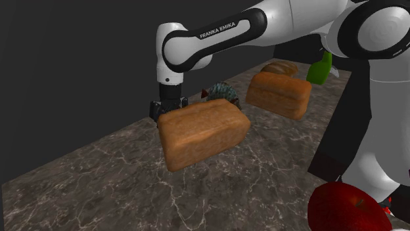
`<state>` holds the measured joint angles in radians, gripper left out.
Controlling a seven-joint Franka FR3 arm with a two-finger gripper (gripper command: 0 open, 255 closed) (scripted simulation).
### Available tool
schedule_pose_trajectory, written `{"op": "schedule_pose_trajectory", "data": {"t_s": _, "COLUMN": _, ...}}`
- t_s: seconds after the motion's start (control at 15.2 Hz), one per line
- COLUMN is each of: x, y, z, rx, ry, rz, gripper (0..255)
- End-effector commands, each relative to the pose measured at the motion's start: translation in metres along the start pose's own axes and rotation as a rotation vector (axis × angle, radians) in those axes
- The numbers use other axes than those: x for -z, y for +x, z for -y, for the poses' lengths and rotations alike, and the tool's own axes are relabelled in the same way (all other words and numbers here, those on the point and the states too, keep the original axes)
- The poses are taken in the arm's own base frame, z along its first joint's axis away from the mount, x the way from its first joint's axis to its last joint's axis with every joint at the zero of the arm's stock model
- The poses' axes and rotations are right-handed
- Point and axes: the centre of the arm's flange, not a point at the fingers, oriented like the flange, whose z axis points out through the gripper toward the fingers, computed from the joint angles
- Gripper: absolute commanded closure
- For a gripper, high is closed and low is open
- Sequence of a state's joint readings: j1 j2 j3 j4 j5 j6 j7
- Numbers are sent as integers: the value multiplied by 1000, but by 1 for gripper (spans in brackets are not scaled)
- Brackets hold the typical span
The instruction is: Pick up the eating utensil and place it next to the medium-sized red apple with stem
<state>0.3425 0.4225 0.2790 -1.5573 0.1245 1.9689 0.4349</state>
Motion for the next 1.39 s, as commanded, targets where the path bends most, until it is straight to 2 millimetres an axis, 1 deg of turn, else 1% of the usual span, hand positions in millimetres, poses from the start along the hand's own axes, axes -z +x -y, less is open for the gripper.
{"op": "schedule_pose_trajectory", "data": {"t_s": 0.0, "x": 0, "y": 0, "z": 0, "rx": 0, "ry": 0, "rz": 0, "gripper": 255}}
{"op": "schedule_pose_trajectory", "data": {"t_s": 0.59, "x": 0, "y": 0, "z": 0, "rx": 0, "ry": 0, "rz": 0, "gripper": 255}}
{"op": "schedule_pose_trajectory", "data": {"t_s": 1.32, "x": 57, "y": -6, "z": 12, "rx": 0, "ry": 0, "rz": 0, "gripper": 255}}
